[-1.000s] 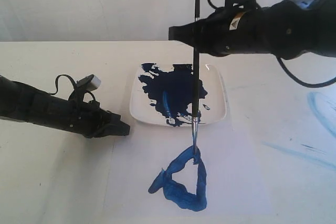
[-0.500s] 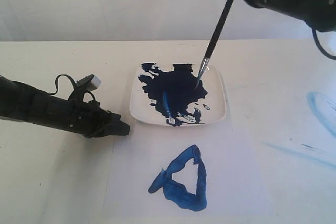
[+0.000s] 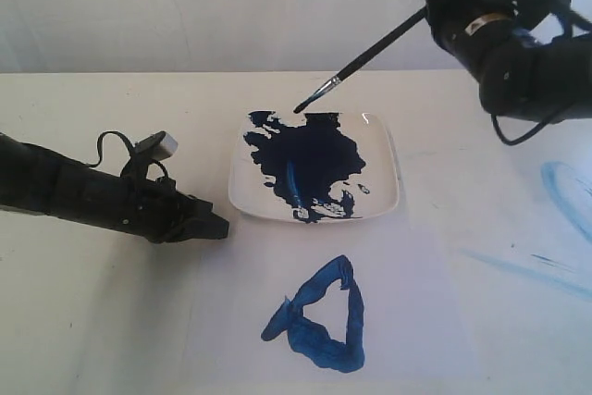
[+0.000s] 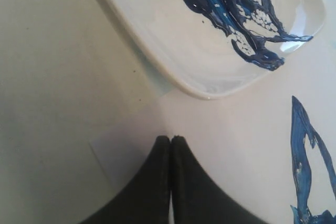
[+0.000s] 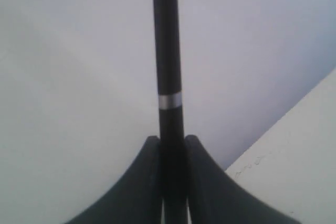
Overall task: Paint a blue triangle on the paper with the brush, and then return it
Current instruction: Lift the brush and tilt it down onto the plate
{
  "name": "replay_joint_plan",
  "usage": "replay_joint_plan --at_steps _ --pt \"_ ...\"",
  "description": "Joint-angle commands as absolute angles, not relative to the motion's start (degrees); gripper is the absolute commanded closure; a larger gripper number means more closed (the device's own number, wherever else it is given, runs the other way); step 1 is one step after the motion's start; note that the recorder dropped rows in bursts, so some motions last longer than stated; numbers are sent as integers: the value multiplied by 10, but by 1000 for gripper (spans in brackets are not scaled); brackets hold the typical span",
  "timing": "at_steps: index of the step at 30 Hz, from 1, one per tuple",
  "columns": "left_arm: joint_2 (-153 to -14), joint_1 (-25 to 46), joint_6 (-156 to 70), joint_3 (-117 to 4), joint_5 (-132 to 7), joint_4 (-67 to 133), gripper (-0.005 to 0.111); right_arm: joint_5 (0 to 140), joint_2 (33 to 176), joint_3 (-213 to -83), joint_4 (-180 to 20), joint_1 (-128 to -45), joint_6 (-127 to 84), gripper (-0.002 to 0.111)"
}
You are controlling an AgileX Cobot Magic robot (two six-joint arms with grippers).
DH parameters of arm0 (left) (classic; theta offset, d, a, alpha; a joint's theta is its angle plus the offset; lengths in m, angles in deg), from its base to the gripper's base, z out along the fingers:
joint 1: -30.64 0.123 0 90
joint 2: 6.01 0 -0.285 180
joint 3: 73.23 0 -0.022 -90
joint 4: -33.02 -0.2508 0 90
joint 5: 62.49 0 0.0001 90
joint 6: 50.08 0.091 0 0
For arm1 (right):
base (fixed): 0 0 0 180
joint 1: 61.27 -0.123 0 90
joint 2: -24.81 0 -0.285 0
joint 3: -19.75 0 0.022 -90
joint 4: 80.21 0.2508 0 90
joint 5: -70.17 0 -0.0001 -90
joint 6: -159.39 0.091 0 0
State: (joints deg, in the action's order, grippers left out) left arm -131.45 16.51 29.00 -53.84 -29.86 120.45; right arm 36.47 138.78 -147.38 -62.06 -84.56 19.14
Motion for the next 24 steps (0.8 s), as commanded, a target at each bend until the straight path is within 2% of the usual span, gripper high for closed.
replay_joint_plan --at_steps 1,24 --pt "-1324 162 284 -535 -299 1204 107 315 1446 -1485 -621 -835 275 108" --pt "-1324 162 284 -535 -299 1204 107 375 1528 -1487 -622 -818 301 108"
